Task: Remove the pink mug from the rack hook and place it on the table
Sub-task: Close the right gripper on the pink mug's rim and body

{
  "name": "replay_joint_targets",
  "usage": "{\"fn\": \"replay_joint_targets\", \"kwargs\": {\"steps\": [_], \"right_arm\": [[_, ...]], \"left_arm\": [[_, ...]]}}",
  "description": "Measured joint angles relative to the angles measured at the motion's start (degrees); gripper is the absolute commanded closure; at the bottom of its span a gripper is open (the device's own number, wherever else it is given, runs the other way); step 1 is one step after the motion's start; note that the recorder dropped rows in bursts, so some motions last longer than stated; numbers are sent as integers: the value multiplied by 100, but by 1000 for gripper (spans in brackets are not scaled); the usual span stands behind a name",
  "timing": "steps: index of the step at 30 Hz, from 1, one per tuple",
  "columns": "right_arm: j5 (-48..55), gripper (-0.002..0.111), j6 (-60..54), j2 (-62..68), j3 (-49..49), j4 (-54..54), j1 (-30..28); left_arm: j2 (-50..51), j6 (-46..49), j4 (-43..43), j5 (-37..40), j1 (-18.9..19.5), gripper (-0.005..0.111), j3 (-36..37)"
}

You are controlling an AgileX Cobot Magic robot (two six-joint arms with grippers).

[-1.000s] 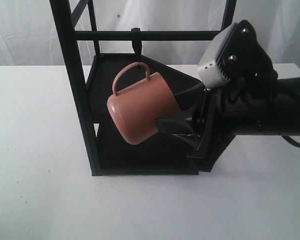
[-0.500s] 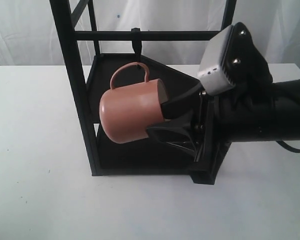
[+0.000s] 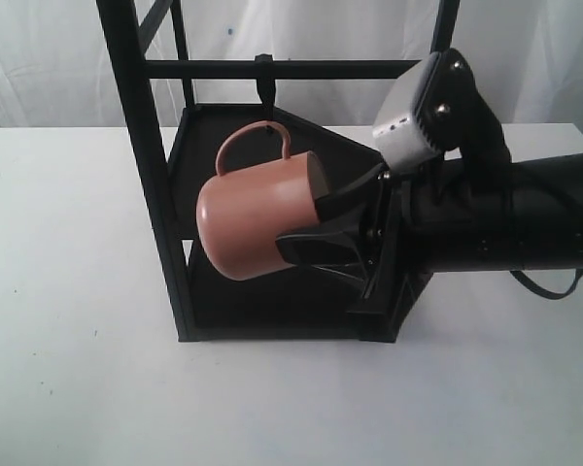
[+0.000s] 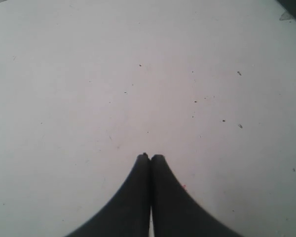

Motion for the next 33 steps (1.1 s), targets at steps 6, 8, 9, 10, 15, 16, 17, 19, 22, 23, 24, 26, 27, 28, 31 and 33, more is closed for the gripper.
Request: {"fn": "replay_joint_targets", "kwargs": {"steps": [6,8,9,10,15,16,17,19,22,23,24,26,27,28,31,33], "right_arm": [[158,106,-24,0,0,0,0],[210,108,-26,0,0,0,0],[234,108,-50,0,0,0,0],[234,108,-81,0,0,0,0],[234,108,-128,0,0,0,0],[234,108,-128,0,0,0,0],[234,108,-128,0,0,0,0],[244,108,-128,0,0,0,0],[244,108,-128,0,0,0,0],[244,108,-128,-14,0,0,0],[244,108,-128,-25,0,0,0],[244,108,-128,-112,0,-11,0],[244,108,-128,-168,0,-20,0],[244,108,-128,-269,0,-20,0],[244,108,-128,-555,0,-20,0],[279,108,-128,-747,0,-35,0]], "left_arm": [[0,0,0,0,0,107,0],[0,0,0,0,0,107,0],[0,0,0,0,0,107,0],[0,0,0,0,0,107,0],[0,0,0,0,0,107,0],[0,0,0,0,0,107,0],[0,0,0,0,0,107,0],[0,0,0,0,0,107,0],[0,0,0,0,0,107,0],[0,0,0,0,0,107,0],[0,0,0,0,0,107,0],[0,0,0,0,0,107,0],[0,0,0,0,0,107,0],[0,0,0,0,0,107,0],[0,0,0,0,0,107,0],[0,0,0,0,0,107,0]]}}
